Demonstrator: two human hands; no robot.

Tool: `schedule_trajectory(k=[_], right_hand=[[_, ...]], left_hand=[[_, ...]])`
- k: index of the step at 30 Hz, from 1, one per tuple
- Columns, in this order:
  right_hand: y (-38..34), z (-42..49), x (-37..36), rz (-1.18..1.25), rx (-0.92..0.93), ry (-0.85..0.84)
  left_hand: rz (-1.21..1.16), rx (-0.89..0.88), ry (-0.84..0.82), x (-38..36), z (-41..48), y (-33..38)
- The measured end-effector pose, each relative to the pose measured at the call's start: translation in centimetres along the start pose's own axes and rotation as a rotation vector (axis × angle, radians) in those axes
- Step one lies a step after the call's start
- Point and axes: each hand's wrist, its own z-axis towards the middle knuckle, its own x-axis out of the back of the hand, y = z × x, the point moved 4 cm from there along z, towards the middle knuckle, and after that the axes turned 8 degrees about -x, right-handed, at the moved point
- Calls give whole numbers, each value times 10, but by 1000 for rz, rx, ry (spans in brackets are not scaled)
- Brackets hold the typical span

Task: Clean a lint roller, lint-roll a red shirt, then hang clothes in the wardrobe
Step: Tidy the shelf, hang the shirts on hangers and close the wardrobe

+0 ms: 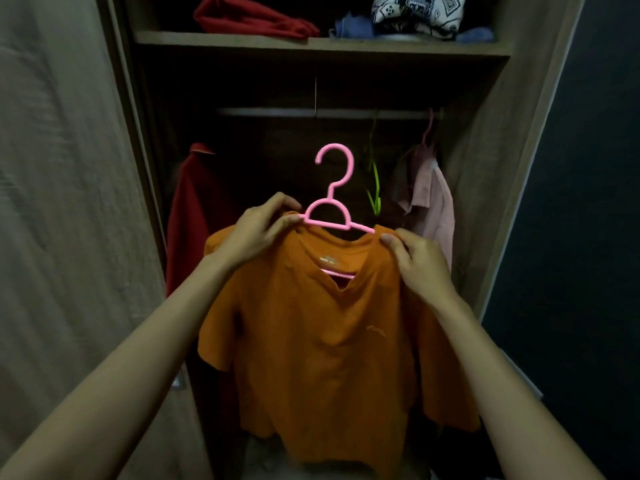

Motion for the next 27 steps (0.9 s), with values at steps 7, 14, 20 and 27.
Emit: schedule_trajectory(k=[7, 14, 20, 27], right_hand=[[16, -4, 21, 131, -199, -29], [13, -13, 40, 219, -335, -413], [-4, -7, 49, 184, -380, -186], [-35, 13, -5, 415, -481, -40]], left_hand=[[-181, 194, 297, 8, -22, -37], [-246, 356, 388, -3, -14, -59], [117, 312, 228, 3, -24, -37], [720, 92, 599, 78, -64, -33]])
